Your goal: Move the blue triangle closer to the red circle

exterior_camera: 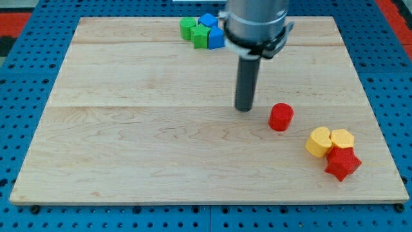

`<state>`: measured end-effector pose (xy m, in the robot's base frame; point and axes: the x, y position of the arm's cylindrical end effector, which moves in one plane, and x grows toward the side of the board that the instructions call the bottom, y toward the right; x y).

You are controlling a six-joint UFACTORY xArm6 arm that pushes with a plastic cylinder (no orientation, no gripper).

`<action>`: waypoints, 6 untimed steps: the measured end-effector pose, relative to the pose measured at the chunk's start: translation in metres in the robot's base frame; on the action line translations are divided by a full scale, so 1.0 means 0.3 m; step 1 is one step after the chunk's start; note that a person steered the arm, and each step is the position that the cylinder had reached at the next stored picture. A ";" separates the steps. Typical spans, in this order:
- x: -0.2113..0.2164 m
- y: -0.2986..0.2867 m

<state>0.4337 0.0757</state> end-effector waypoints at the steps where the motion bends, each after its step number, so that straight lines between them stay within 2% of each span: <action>1: 0.097 0.097; 2: 0.221 0.217; 3: 0.216 0.158; 4: 0.148 -0.037; 5: 0.100 -0.087; 6: 0.030 0.044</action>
<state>0.4428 0.0888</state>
